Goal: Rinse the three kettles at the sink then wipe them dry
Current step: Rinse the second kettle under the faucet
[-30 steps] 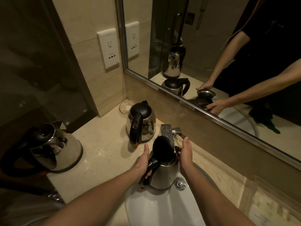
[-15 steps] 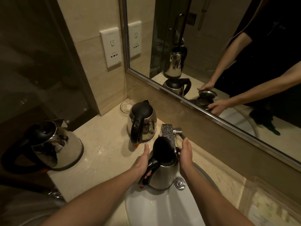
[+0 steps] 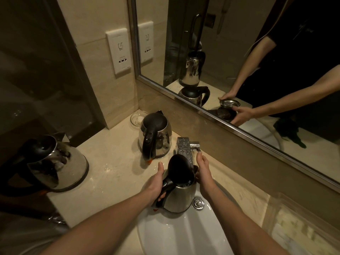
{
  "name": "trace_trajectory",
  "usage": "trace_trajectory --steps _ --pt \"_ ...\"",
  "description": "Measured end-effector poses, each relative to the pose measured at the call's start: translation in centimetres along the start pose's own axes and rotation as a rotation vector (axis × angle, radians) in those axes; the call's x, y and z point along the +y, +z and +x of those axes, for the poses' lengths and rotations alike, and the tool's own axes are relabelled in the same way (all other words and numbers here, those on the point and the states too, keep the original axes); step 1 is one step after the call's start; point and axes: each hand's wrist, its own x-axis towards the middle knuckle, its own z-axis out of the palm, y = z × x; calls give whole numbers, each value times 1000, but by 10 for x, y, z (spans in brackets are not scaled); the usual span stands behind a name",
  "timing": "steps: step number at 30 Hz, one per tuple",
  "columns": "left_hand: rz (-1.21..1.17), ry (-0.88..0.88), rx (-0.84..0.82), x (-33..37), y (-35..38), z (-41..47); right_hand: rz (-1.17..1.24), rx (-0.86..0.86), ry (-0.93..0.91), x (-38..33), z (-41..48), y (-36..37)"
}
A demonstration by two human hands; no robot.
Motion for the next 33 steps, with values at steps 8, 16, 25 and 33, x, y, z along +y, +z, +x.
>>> trace_trajectory --steps 8,16,25,33 --pt "-28 3 27 -12 1 -10 -42 -192 39 2 -26 -12" --pt "-20 1 -4 -16 3 -32 -75 -173 15 1 -46 -14" --pt "-17 13 7 -29 -13 -51 -74 -102 26 9 -71 -10" --pt "-59 38 3 -39 -23 -62 -45 46 22 10 -81 2"
